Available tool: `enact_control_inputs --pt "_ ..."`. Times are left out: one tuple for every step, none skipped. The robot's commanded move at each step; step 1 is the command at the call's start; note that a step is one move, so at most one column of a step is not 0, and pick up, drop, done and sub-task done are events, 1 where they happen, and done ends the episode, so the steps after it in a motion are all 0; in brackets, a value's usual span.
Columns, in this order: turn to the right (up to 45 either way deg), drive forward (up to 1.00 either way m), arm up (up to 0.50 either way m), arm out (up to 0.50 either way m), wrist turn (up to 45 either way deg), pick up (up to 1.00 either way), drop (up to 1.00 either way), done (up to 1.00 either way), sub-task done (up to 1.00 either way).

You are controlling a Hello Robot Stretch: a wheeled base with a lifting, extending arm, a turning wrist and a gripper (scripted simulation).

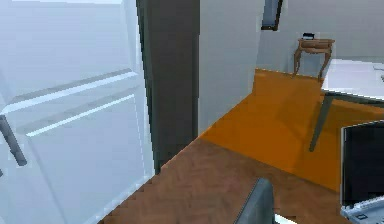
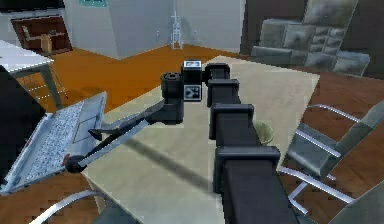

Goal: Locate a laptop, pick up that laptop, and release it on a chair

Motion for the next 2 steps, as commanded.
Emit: enact_control_inputs --pt "0.0 0.0 -0.36 0.0 0.0 0.0 0.0 0.0 0.0" --pt "0.0 0.0 -0.5 0.0 0.0 0.0 0.0 0.0 0.0"
